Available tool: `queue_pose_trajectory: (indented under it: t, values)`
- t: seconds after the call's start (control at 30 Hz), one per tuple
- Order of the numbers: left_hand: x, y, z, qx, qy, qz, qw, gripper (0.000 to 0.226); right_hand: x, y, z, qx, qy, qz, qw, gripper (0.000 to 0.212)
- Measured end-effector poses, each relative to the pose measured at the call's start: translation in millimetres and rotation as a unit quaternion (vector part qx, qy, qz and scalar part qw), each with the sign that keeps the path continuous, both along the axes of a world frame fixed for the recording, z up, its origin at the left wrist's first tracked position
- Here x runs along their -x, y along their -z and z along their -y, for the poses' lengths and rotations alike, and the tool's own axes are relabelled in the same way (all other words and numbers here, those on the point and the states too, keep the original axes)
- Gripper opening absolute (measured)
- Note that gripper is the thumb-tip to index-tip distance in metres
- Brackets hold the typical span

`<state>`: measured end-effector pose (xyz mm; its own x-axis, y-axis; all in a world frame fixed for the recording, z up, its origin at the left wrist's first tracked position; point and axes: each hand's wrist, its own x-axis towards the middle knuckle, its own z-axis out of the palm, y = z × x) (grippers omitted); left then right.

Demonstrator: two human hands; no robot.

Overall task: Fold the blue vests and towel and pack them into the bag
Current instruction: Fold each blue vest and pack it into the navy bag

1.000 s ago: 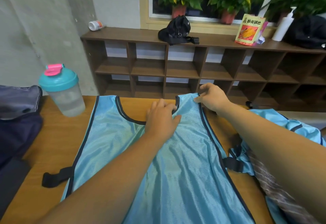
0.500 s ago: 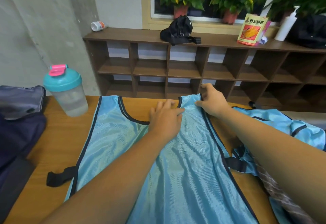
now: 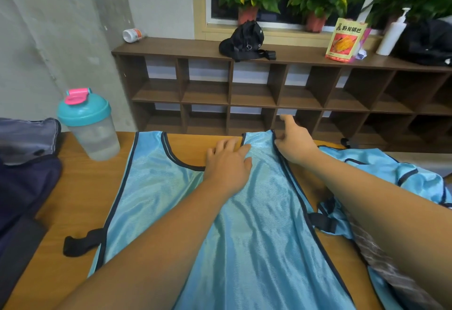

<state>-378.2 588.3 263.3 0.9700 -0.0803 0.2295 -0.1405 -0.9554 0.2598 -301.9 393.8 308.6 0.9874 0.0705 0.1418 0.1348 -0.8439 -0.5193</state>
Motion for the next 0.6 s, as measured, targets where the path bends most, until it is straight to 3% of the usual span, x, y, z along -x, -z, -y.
queue_pose_trajectory:
  t: [0.1, 0.2, 0.33, 0.6]
  values:
    - [-1.1, -0.7, -0.1, 0.022, 0.025, 0.035, 0.999, 0.04, 10.7, -3.0, 4.2, 0.006, -0.004, 0.03, 1.0, 0.057]
    - [-1.6, 0.0, 1.6, 0.005, 0.065, 0.067, 0.996, 0.035, 40.3, -2.4, 8.4, 0.129, -0.062, 0.073, 0.987, 0.057]
    - [-2.5, 2.8, 3.2, -0.031, 0.075, 0.056, 0.995, 0.04, 75.7, 22.8, 19.6, 0.289, -0.109, 0.178, 0.934, 0.056]
    - [5.7, -2.3, 10.9, -0.121, 0.069, 0.067, 0.988, 0.048, 85.5, 23.4, 25.5, 0.407, -0.085, 0.145, 0.898, 0.069]
